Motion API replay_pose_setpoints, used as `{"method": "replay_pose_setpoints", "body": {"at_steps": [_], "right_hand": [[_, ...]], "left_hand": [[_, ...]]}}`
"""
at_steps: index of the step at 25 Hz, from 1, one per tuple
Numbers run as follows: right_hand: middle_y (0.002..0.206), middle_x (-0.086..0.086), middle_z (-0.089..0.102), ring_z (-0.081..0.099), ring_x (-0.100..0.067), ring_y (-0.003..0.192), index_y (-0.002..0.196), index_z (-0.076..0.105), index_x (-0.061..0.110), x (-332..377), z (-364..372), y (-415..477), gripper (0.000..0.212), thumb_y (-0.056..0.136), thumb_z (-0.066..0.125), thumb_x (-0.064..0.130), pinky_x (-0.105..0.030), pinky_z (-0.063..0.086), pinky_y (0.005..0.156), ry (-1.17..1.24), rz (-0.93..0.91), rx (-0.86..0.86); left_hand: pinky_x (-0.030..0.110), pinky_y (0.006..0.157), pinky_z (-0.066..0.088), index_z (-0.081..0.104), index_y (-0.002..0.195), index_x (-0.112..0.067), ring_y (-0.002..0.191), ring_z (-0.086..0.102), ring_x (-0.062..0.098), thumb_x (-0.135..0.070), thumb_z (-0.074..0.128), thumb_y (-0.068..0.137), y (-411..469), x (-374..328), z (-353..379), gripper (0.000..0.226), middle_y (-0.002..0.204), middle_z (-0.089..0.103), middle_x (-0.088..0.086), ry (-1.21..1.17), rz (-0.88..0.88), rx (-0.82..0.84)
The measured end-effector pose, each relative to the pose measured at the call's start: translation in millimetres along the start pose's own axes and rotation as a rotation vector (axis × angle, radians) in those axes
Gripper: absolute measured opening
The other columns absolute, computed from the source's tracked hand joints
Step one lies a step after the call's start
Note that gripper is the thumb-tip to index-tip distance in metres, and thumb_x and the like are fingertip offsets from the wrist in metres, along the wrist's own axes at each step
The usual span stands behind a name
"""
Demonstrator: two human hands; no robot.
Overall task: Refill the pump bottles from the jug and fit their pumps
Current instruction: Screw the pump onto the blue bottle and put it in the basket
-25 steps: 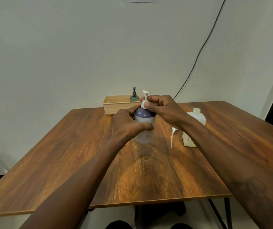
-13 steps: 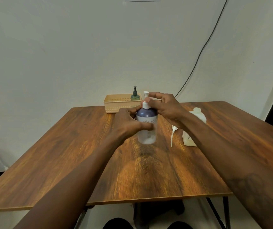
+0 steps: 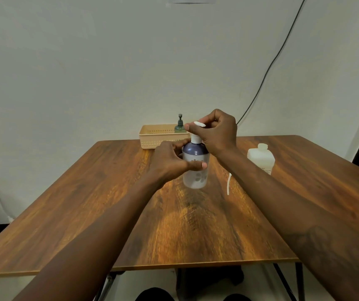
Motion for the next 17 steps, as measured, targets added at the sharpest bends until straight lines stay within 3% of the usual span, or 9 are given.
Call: {"method": "replay_pose_setpoints", "body": {"at_steps": [2,6,8,13,17], "right_hand": [[0.091,0.004,0.076,0.075,-0.010,0.081,0.094,0.069,0.014,3.0,7.2,1.9,0.038,0.070,0.094,0.029,-0.032,0.064,0.075,-0.001,-0.024,0.023],[0.122,-0.006,0.074,0.071,-0.015,0.113,0.126,0.069,0.007,-2.6,30.7,9.0,0.033,0.094,0.073,0.017,-0.041,0.058,0.098,0.266,0.054,0.464],[0.130,-0.009,0.070,0.067,-0.020,0.122,0.132,0.065,0.003,-5.4,38.6,11.2,0.035,0.101,0.062,0.019,-0.041,0.055,0.103,0.360,0.095,0.612],[0.109,-0.012,0.077,0.074,-0.027,0.106,0.116,0.075,0.000,-11.6,60.9,31.0,0.030,0.093,0.074,0.020,-0.050,0.058,0.096,0.297,0.052,0.505],[0.109,-0.007,0.078,0.075,-0.020,0.105,0.119,0.074,0.007,-15.1,84.5,43.0,0.035,0.089,0.079,0.024,-0.045,0.060,0.095,0.314,0.051,0.485]], "left_hand": [[0.041,0.092,0.061,0.070,0.128,-0.029,0.102,0.072,0.008,-0.044,0.094,0.066,3.2,0.9,-3.5,0.068,0.112,0.076,-0.011,-0.006,0.023,-0.024],[0.043,0.095,0.060,0.068,0.129,-0.028,0.107,0.072,0.011,-0.038,0.095,0.068,10.6,14.3,-18.4,0.067,0.116,0.075,-0.009,-0.092,-0.001,-0.019],[0.041,0.097,0.059,0.066,0.131,-0.029,0.109,0.071,0.011,-0.035,0.094,0.071,12.8,22.0,-26.4,0.067,0.118,0.074,-0.009,-0.091,0.000,0.008],[0.032,0.095,0.058,0.064,0.134,-0.027,0.109,0.070,0.010,-0.035,0.092,0.075,24.3,37.4,-39.1,0.066,0.120,0.073,-0.008,-0.074,0.002,0.050],[0.016,0.084,0.054,0.063,0.133,-0.027,0.103,0.069,0.002,-0.035,0.091,0.076,38.6,48.1,-55.5,0.064,0.118,0.073,-0.010,-0.055,-0.013,0.042]]}}
Point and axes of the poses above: each hand's wrist, its own y-axis towards the middle knuckle, its own z-axis out of the palm, x = y × z, the point moved 7 cm from there along y, towards the middle knuckle
